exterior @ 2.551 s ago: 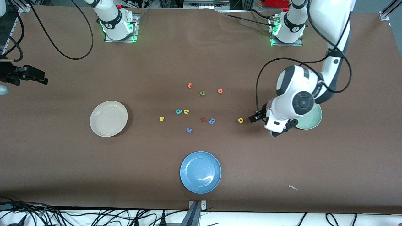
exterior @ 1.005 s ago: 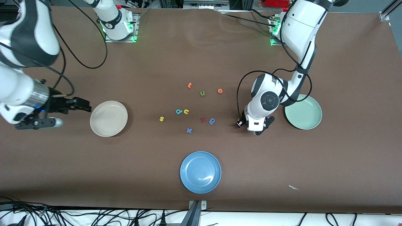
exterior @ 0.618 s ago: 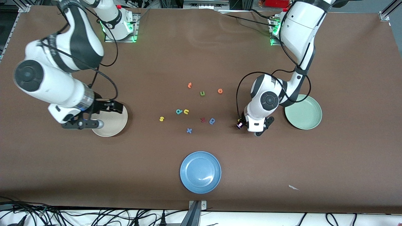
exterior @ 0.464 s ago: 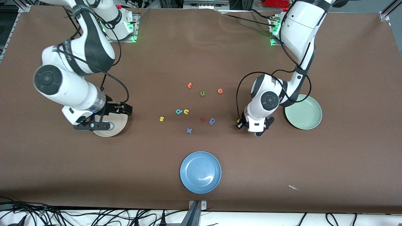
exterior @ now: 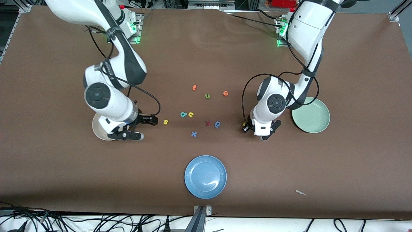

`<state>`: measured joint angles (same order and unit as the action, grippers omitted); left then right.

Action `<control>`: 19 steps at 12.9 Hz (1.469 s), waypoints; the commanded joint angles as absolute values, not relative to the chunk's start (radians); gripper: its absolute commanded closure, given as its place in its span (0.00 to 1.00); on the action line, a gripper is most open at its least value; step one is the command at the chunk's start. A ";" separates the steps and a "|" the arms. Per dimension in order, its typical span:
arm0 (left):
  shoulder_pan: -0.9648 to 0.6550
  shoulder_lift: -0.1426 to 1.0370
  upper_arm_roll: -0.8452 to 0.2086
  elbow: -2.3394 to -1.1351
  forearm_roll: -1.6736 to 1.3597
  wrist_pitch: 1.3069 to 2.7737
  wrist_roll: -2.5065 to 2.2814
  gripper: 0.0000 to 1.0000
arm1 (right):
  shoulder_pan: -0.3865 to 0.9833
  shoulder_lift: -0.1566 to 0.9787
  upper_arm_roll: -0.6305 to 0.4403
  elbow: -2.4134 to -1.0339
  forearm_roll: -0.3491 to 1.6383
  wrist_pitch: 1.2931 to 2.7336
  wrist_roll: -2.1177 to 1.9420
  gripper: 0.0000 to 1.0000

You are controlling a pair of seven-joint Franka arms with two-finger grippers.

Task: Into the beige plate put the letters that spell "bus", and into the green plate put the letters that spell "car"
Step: 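Carry the yellow letter to the green plate while the right gripper grasps s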

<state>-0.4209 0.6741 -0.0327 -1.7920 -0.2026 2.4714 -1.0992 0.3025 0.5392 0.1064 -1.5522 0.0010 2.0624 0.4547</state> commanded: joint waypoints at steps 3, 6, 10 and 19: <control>-0.373 0.595 -0.023 -1.752 -0.218 2.277 -0.984 0.83 | 0.337 0.604 0.110 -1.603 -0.032 2.210 0.547 0.00; -0.278 0.494 -0.023 -1.749 -0.218 2.036 -0.820 0.84 | 0.353 0.612 0.109 -1.707 -0.041 2.351 0.584 0.00; -0.125 0.439 -0.020 -1.756 -0.154 1.878 -0.579 0.83 | 0.373 0.641 0.109 -1.733 -0.066 2.404 0.623 0.00; 0.052 0.454 -0.021 -2.003 -0.061 2.120 -0.230 0.81 | 0.402 0.666 0.109 -1.801 -0.086 2.500 0.666 0.01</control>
<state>0.0623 0.4712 -0.0112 -1.9285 -0.0800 2.0495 -0.2437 0.3985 0.6640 0.1075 -1.7913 -0.0639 2.4749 0.6364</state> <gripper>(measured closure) 0.718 0.004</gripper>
